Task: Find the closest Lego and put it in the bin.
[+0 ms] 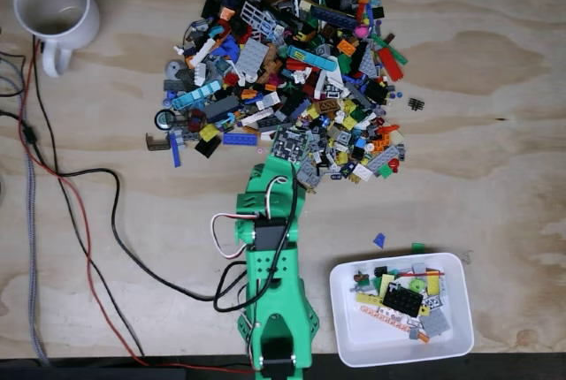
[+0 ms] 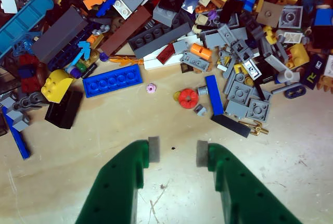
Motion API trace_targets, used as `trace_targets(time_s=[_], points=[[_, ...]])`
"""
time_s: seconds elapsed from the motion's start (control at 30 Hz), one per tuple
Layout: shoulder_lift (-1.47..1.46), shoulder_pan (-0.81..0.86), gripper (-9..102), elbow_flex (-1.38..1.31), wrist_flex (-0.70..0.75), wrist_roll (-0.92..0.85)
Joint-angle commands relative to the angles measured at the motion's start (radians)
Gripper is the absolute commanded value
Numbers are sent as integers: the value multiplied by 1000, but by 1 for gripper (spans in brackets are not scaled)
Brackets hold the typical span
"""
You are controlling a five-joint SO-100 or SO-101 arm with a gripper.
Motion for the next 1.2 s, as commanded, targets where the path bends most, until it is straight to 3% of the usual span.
trace_targets(time_s=[0.0, 0.5, 0.83, 1.17], points=[[-138, -61, 12, 5, -87, 186], [-150, -74, 12, 8, -92, 181], [-523, -439, 12, -133, -278, 302], [-853, -535, 12, -425, -356, 308]])
